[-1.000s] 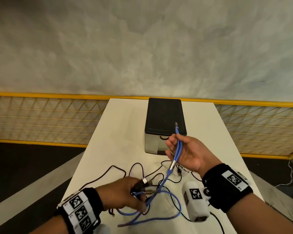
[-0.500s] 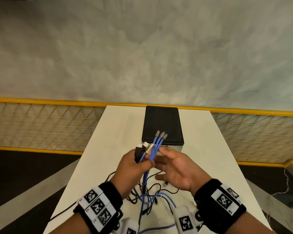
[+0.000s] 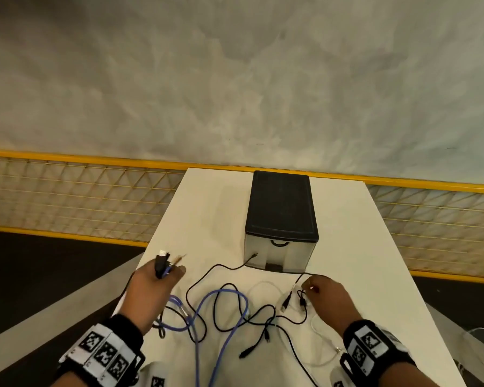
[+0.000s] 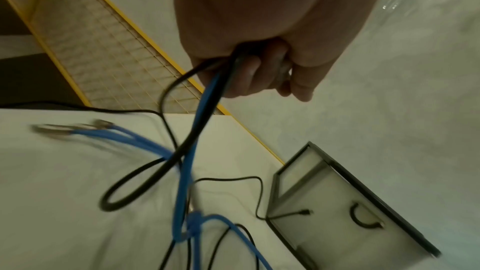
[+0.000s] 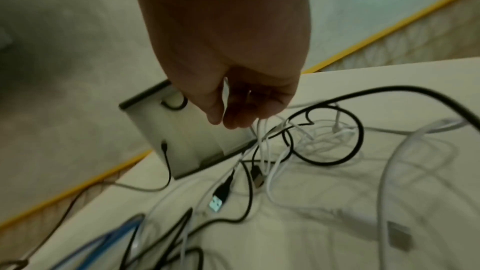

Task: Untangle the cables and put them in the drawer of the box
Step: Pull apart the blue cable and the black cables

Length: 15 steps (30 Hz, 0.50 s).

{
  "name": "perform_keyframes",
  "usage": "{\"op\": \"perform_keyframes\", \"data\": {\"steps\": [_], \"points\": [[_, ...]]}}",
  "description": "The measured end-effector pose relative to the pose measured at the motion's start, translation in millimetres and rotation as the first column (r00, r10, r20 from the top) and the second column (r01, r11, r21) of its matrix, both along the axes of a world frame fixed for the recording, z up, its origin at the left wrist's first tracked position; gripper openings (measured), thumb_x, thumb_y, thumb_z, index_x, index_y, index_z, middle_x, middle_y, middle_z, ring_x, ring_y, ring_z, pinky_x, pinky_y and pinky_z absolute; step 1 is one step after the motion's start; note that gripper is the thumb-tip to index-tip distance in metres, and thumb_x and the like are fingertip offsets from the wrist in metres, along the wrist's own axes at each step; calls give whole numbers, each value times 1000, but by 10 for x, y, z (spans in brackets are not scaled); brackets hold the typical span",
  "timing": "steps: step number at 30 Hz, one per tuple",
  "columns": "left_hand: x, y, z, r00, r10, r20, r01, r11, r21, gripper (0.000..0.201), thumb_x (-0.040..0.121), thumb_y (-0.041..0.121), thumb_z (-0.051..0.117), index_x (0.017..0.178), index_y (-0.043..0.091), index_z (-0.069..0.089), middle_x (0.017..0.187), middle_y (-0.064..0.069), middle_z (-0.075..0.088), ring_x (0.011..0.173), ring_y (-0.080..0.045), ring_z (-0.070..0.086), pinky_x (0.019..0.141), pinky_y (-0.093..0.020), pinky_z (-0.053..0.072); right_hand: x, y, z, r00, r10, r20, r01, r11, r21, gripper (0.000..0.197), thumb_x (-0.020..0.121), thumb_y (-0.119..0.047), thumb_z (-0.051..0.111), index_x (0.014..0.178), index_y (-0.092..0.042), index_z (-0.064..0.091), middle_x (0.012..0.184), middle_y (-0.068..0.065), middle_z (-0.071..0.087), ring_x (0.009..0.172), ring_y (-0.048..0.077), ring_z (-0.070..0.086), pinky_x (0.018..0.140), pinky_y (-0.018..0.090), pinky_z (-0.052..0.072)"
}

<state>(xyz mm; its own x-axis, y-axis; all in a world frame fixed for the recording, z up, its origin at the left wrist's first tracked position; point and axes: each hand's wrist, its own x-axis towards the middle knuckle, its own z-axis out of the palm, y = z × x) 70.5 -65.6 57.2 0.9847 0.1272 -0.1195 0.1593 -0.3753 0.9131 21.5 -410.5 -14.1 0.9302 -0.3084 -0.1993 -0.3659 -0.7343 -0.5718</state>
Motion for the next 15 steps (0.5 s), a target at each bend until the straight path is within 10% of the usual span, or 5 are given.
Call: {"op": "perform_keyframes", "data": {"steps": [6, 9, 15], "points": [[-187, -351, -79, 948, -214, -236, 166, 964, -209, 27, 93, 23, 66, 68, 13, 63, 52, 1, 31, 45, -12, 24, 45, -26, 21, 132, 292, -117, 907, 305, -291, -417, 746, -520, 16, 65, -28, 77, 79, -34, 74, 84, 3, 66, 80, 29, 65, 64, 44, 51], [-227, -373, 58, 915, -270, -301, 175, 935, -308, 37, 96, 35, 59, 70, 10, 67, 51, -2, 32, 45, -16, 26, 47, -26, 22, 131, 381, -250, 863, 354, -362, -505, 651, -567, 27, 85, -25, 52, 106, -32, 67, 110, 0, 60, 106, 31, 57, 85, 46, 42], [-122, -305, 292, 843, -432, -321, 308, 876, -371, 47, 99, 39, 53, 64, 10, 67, 47, -4, 41, 45, -19, 45, 53, -29, 46, 184, 351, -402, 887, 287, -362, -446, 734, -512, 25, 48, -28, 80, 66, -30, 62, 74, -1, 63, 67, 30, 61, 54, 41, 45]]}}
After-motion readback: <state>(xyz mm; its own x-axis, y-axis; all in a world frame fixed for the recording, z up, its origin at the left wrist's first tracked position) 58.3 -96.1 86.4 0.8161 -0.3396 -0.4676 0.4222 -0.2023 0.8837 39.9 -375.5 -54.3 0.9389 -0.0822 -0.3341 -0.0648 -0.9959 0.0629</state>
